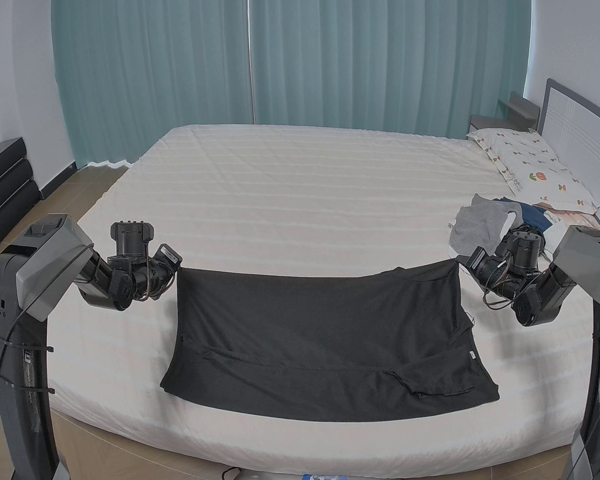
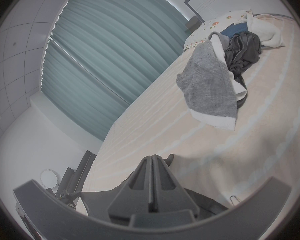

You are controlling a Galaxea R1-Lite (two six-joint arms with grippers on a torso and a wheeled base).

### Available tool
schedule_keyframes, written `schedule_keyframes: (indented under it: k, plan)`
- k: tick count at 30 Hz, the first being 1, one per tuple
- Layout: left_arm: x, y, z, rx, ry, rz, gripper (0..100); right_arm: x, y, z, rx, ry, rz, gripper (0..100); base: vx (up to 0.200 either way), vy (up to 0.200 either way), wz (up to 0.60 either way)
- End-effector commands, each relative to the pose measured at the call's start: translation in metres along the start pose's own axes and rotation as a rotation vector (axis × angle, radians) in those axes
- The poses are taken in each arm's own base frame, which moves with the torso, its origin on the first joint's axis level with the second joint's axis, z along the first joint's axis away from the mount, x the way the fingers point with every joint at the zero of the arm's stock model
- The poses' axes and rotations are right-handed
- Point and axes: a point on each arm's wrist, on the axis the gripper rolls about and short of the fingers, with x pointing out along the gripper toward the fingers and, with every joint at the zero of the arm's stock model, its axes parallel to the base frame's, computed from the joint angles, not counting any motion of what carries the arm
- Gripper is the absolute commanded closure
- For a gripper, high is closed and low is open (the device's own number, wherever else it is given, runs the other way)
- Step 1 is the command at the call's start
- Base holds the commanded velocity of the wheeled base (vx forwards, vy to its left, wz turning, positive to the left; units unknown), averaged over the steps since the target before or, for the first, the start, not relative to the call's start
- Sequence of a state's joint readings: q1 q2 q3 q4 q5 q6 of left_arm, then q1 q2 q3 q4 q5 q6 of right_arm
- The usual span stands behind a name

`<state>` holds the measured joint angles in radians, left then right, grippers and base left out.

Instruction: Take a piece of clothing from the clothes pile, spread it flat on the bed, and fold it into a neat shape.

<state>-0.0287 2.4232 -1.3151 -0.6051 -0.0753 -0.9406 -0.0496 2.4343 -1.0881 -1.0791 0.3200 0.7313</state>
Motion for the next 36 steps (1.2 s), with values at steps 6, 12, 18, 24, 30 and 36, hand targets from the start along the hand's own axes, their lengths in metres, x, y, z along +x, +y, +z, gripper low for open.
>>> schedule_keyframes:
  k: [6, 12, 18, 24, 30, 36]
  plan:
    - [-0.013, -0.003, 0.006, -0.001, 0.014, -0.039, 100, -0.013, 0.000, 0.009, 0.016, -0.012, 0.003, 100, 0.000, 0.000, 0.00]
    - [-0.016, -0.001, 0.005, 0.022, 0.008, -0.046, 100, -0.020, -0.003, 0.003, 0.021, 0.009, 0.013, 100, 0.000, 0.000, 0.00]
    - [-0.013, 0.013, 0.000, 0.110, 0.030, -0.016, 100, -0.031, 0.003, 0.005, 0.020, 0.028, 0.031, 100, 0.000, 0.000, 0.00]
    - [-0.022, 0.019, 0.002, 0.145, 0.023, -0.018, 100, -0.045, 0.003, 0.007, 0.024, 0.071, 0.051, 100, 0.000, 0.000, 0.00]
    - [-0.033, 0.031, -0.009, 0.214, 0.033, -0.017, 100, -0.053, -0.010, -0.001, 0.027, 0.101, 0.009, 100, 0.000, 0.000, 0.00]
    - [-0.040, 0.043, -0.021, 0.269, 0.043, -0.012, 100, -0.066, -0.025, -0.013, 0.003, 0.174, -0.002, 100, 0.000, 0.000, 0.00]
